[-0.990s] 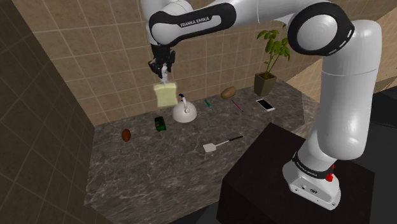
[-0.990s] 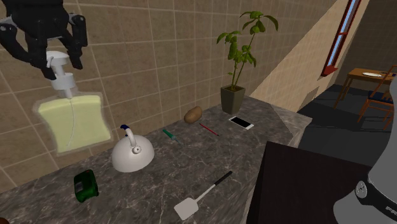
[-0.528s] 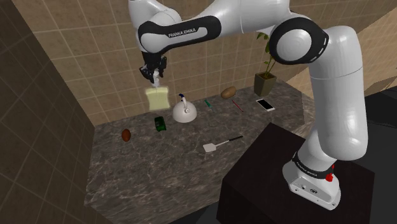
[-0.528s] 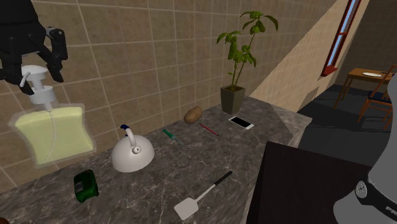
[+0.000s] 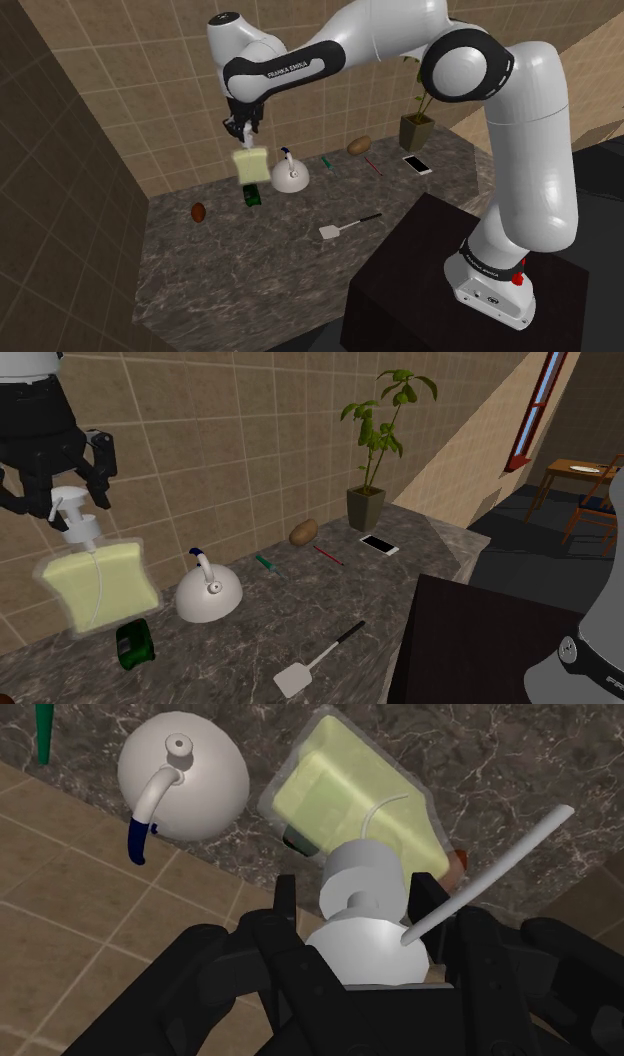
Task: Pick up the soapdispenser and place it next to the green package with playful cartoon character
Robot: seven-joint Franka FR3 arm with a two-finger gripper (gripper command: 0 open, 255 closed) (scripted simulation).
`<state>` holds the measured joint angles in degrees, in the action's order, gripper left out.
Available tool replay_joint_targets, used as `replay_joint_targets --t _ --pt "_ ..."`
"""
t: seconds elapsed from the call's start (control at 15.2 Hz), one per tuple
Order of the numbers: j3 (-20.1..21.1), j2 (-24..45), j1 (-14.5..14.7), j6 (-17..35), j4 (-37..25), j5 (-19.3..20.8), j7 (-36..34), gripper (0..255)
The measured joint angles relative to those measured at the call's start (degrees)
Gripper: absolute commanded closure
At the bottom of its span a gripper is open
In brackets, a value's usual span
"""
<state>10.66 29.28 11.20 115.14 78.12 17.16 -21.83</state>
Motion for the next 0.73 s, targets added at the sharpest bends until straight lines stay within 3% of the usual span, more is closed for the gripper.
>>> replay_joint_targets --t 0.73 --pt "-0.5 1.9 -0.1 7.1 5.3 1.2 -1.8 255"
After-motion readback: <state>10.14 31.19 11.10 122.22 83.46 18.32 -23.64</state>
